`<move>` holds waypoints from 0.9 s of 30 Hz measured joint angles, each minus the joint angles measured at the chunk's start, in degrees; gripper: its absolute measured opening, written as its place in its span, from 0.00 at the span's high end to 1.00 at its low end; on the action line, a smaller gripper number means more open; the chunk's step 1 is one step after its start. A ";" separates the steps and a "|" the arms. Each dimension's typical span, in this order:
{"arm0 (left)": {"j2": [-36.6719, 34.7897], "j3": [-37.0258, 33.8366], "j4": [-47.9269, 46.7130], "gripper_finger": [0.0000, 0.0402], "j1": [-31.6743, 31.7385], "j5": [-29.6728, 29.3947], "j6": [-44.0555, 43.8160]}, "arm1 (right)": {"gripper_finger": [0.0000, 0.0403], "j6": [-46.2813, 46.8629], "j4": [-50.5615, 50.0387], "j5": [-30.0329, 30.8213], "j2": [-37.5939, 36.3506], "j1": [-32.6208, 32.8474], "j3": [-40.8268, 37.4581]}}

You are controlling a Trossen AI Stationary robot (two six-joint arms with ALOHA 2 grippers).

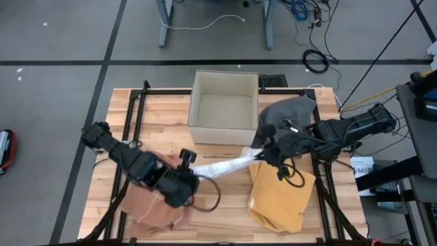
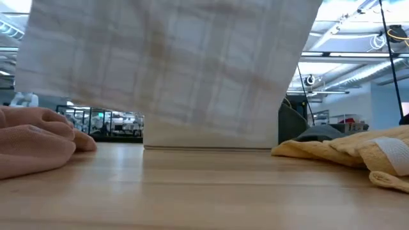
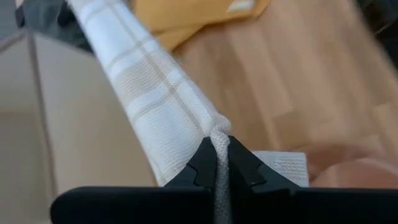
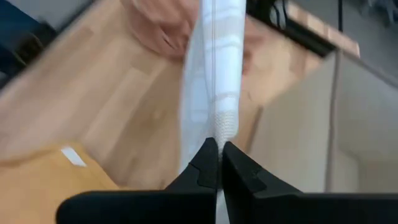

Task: Fold towel
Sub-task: Fold the white patterned towel

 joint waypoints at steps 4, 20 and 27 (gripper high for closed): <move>0.04 -0.02 -1.68 0.97 4.11 -0.04 3.50 | 1.00 -0.09 -2.00 1.21 0.18 -2.31 0.00; 0.07 -13.58 8.45 0.90 4.18 8.70 2.13 | 1.00 5.55 3.68 -1.27 0.00 0.48 -10.33; 0.07 -26.64 24.35 0.83 -0.51 19.61 -0.59 | 1.00 12.21 22.49 -13.11 0.55 5.39 -25.23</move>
